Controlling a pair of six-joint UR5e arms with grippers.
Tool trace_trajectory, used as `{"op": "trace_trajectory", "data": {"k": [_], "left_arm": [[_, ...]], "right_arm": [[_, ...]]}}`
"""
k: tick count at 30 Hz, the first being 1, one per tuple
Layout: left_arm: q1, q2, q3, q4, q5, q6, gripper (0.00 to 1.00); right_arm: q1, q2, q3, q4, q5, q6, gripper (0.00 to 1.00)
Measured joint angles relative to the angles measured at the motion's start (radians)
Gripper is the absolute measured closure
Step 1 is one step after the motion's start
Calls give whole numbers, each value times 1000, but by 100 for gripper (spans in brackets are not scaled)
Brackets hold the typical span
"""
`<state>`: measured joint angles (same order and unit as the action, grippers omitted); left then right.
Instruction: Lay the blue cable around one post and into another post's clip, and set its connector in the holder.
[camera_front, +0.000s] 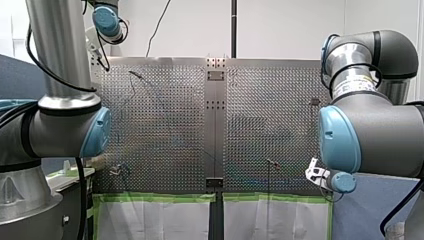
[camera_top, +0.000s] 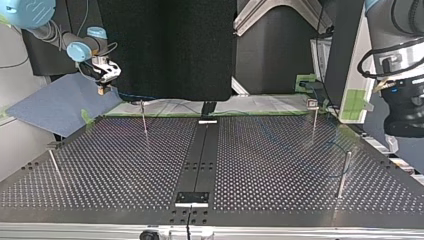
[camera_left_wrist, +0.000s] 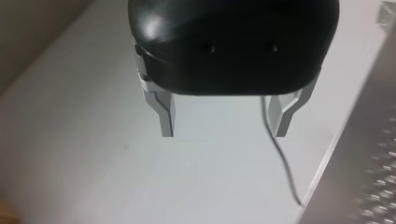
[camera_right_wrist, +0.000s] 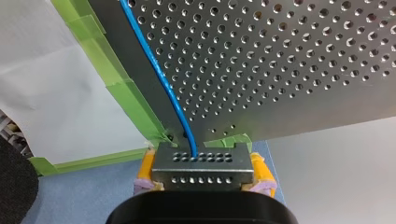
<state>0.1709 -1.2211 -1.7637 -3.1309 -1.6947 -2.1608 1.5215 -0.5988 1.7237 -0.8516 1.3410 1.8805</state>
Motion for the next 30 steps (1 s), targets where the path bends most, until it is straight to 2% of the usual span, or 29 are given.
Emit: {"op": "trace_trajectory", "data": {"k": [6, 15, 20, 30], "left_arm": [[-46, -43, 5, -47, -44, 47, 0], [-116, -57, 5, -122, -119, 122, 0], [-127, -57, 5, -164, -148, 164, 0], [-130, -64, 5, -241, -142, 241, 0]], "right_arm": [[1, 0, -1, 0, 0, -5, 100], [1, 0, -2, 0, 0, -7, 100], [2, 0, -2, 0, 0, -7, 100], [3, 0, -2, 0, 0, -7, 100]]}}
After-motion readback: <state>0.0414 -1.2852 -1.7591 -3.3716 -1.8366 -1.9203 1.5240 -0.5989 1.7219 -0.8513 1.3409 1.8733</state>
